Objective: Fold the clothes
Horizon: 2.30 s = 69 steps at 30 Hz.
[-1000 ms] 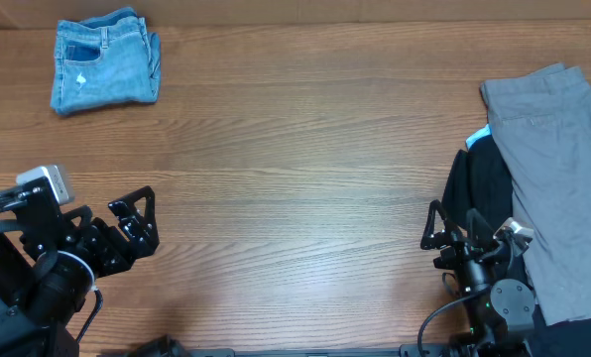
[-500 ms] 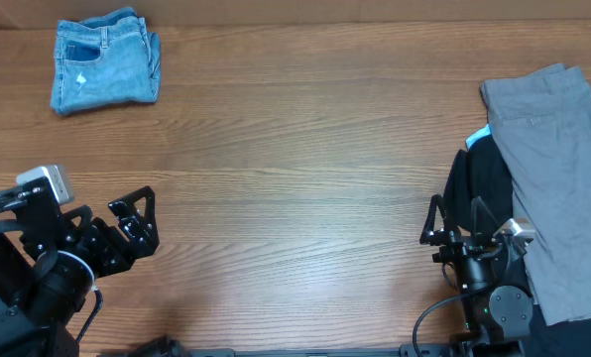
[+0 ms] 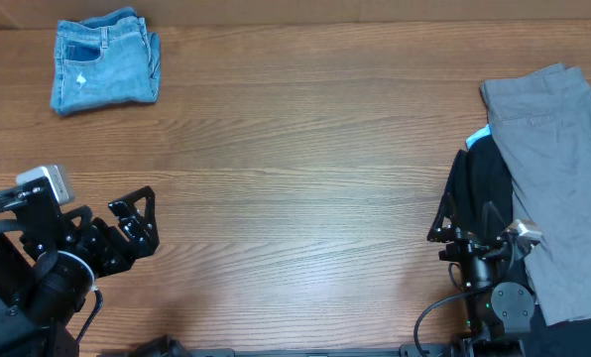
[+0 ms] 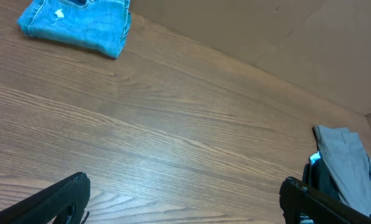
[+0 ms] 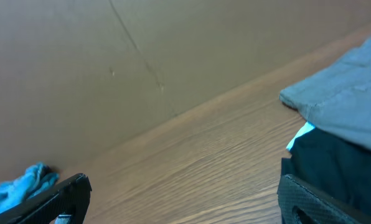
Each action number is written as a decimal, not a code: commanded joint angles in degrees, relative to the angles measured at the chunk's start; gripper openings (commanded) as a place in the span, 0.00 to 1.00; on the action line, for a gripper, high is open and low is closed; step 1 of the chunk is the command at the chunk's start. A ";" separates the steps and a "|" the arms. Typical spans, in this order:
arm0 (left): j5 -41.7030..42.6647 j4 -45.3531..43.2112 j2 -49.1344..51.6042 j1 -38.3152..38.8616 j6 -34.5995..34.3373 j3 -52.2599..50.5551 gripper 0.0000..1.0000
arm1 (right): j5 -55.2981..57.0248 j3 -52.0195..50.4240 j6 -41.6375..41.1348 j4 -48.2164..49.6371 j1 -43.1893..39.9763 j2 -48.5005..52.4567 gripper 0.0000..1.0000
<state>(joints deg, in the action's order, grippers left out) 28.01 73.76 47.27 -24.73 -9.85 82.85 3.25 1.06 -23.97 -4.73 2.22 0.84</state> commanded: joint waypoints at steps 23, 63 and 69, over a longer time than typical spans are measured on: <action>-0.13 -0.07 -0.02 0.48 1.53 0.13 1.00 | -3.37 -0.59 21.86 -0.07 -0.37 -0.68 1.00; -10.91 -27.61 -20.15 16.50 -3.45 -36.22 1.00 | -3.37 -0.59 21.86 -0.07 -0.37 -0.68 1.00; -10.58 -49.72 -30.60 16.72 -5.18 -57.53 1.00 | -3.37 -0.59 21.86 -0.07 -0.37 -0.68 1.00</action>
<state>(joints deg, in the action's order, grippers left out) 17.72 30.20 21.26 -8.32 -13.02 33.67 0.19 1.06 -2.70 -5.13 2.22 0.84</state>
